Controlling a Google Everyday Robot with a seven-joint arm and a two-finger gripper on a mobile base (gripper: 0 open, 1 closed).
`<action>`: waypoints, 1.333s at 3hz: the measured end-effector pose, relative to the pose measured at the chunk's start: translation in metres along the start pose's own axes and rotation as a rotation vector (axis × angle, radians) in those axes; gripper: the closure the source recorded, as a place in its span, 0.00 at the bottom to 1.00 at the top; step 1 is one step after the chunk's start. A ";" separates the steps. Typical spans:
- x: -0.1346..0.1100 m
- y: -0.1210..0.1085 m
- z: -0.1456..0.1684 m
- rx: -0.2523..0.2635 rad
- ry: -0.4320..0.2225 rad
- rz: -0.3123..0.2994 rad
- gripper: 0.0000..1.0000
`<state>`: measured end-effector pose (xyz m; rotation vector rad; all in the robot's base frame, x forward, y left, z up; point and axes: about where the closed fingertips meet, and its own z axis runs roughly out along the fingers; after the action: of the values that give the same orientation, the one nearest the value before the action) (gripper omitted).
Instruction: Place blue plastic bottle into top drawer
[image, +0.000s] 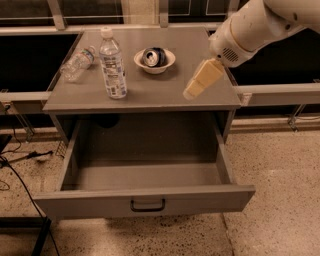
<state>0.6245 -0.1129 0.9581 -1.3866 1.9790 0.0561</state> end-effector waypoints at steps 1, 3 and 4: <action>-0.036 -0.014 0.026 -0.007 -0.116 0.006 0.00; -0.079 -0.011 0.065 -0.070 -0.257 0.013 0.00; -0.105 -0.004 0.086 -0.113 -0.329 0.006 0.00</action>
Offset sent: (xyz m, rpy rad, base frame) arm 0.0640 0.0826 0.0082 0.2579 -0.0672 0.1116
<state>0.6906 0.0053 0.9543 -1.3443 1.7267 0.3804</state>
